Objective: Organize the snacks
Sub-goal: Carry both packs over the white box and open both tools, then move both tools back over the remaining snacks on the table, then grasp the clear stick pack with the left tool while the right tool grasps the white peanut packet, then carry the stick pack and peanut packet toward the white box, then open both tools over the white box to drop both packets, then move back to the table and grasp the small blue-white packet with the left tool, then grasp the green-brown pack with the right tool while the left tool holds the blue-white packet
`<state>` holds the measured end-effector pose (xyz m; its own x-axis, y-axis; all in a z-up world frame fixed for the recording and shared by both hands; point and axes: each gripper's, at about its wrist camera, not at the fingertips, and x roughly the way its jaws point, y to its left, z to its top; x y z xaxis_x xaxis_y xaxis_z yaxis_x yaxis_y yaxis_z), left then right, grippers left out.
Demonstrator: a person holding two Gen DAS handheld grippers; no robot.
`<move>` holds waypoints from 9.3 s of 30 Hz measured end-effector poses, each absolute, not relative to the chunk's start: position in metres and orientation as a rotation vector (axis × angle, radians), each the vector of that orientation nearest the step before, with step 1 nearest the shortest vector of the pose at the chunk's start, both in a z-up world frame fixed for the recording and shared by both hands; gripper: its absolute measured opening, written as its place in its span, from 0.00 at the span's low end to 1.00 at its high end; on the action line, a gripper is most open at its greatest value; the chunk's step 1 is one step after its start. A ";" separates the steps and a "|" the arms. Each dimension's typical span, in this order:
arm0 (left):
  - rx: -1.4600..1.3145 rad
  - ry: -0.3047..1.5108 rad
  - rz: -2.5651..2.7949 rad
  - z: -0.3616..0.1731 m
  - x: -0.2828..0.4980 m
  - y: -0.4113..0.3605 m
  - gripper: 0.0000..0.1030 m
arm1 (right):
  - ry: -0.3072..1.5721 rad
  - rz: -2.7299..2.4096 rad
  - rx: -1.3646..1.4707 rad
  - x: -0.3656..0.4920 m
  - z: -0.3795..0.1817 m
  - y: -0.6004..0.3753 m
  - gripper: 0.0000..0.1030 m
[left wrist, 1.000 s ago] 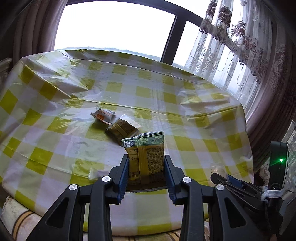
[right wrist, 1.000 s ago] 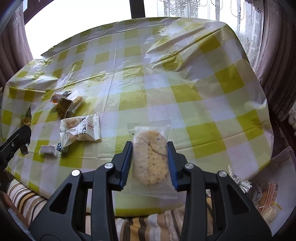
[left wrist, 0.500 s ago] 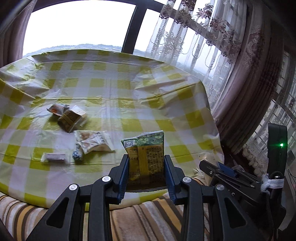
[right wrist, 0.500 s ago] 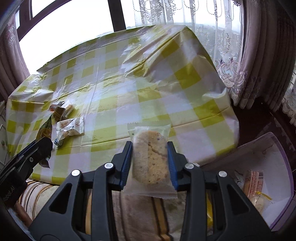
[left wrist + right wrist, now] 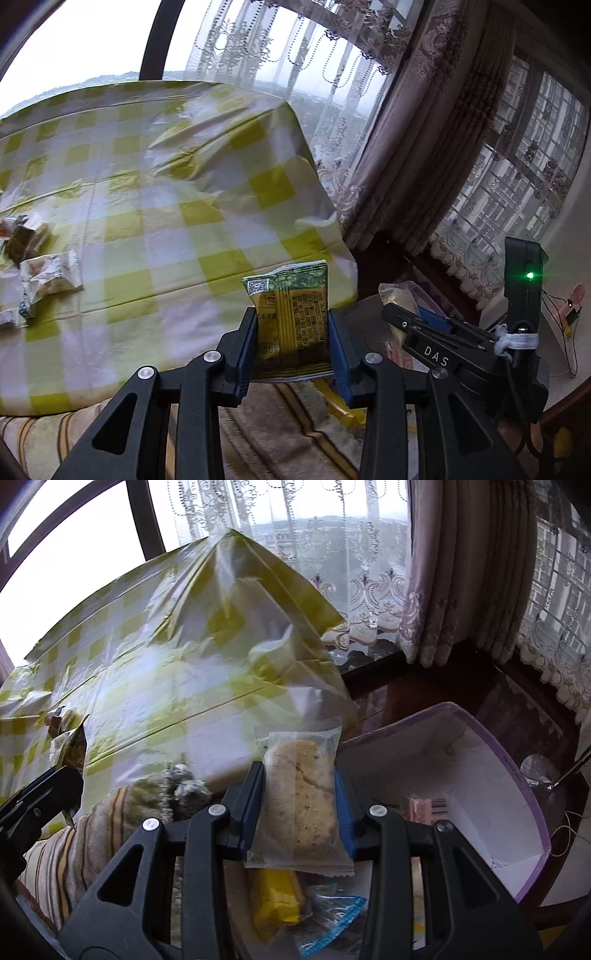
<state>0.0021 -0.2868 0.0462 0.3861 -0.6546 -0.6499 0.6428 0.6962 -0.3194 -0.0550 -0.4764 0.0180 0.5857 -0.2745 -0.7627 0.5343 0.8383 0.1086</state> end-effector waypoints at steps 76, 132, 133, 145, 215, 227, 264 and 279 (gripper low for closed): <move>-0.248 1.024 -0.272 -0.022 0.181 -0.060 0.44 | 0.953 -0.039 0.066 0.079 0.009 -0.279 0.73; -0.289 0.913 -0.246 -0.023 0.177 -0.024 0.14 | 0.956 0.199 -0.110 0.215 -0.018 -0.202 0.46; -0.281 0.902 -0.247 -0.021 0.176 -0.025 0.14 | 0.946 0.180 -0.096 0.212 -0.015 -0.206 0.46; -0.200 0.824 -0.292 0.013 0.156 -0.054 0.14 | 0.881 0.038 0.016 0.156 0.015 -0.258 0.46; -0.071 0.943 -0.768 0.026 0.084 -0.259 0.38 | 0.963 -0.472 0.265 -0.016 0.012 -0.498 0.68; -0.142 0.932 -0.393 0.009 0.135 -0.132 0.38 | 0.984 -0.393 0.204 0.013 0.016 -0.457 0.68; -0.467 0.878 -0.137 -0.013 0.173 0.022 0.21 | 0.789 0.171 -0.493 0.219 0.027 -0.135 0.78; -0.555 0.839 -0.114 -0.013 0.172 0.049 0.21 | 0.897 0.255 -0.567 0.259 -0.018 -0.098 0.45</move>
<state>0.1719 0.0488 -0.0132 0.6710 -0.3096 -0.6737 -0.1180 0.8525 -0.5092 0.2594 -0.0985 -0.0180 0.6065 -0.0223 -0.7948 -0.4375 0.8253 -0.3570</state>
